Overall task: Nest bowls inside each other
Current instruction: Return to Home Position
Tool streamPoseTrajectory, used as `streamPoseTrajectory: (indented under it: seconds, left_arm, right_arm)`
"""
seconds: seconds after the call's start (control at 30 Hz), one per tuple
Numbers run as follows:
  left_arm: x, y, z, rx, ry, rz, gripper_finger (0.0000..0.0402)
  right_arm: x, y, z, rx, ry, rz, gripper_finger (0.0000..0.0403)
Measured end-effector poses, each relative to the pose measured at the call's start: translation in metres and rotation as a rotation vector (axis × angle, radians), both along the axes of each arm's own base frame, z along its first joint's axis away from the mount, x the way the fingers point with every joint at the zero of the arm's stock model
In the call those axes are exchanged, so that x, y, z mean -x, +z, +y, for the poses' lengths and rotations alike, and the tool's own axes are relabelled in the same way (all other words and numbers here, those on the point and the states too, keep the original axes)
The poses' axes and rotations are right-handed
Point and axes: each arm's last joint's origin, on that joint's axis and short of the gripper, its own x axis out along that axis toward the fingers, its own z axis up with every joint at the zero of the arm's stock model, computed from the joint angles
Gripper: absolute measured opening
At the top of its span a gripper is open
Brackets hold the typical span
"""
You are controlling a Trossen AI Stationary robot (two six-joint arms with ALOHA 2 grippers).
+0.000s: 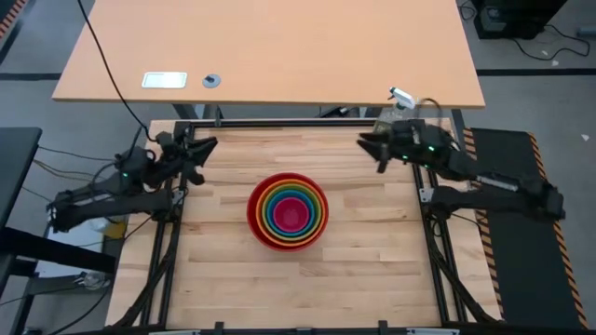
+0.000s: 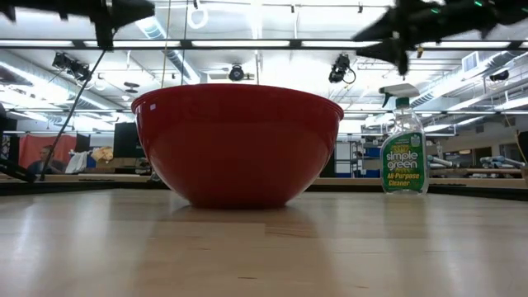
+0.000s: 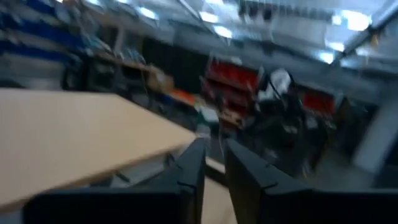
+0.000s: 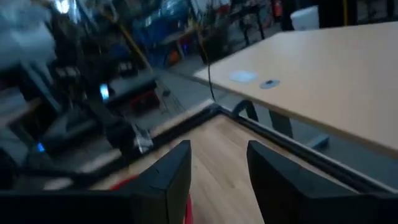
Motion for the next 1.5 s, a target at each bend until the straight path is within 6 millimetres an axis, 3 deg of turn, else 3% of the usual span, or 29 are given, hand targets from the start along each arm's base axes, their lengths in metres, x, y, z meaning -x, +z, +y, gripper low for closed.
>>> streamPoseTrajectory:
  seconds: [0.2,0.57,0.9,1.1,1.33,1.5]
  left_arm:
    - [-0.004,-0.039,0.008,0.005,0.061,-0.061,0.001]
    - [-0.009,-0.083,0.01,0.132,0.029,-0.108,0.0002]
    - [0.004,-0.1,0.005,0.215,-0.011,-0.163,0.0001]
    - [0.012,-0.102,0.003,0.227,-0.013,-0.16,0.0]
    - [0.009,-0.115,0.002,0.302,-0.009,-0.072,0.0]
    - [0.008,-0.122,0.002,0.331,0.011,-0.007,0.0]
  right_arm:
    - [0.038,-0.039,0.006,-0.112,-0.076,-0.134,0.0164]
    - [0.059,-0.091,0.017,-0.264,-0.099,-0.225,0.0157]
    - [0.073,-0.108,0.024,-0.271,-0.061,-0.29,0.0134]
    - [0.083,-0.108,0.026,-0.258,-0.045,-0.328,0.0116]
    - [0.085,-0.11,0.022,-0.278,-0.04,-0.305,0.0096]
    - [0.083,-0.124,0.019,-0.329,-0.062,-0.278,0.0094]
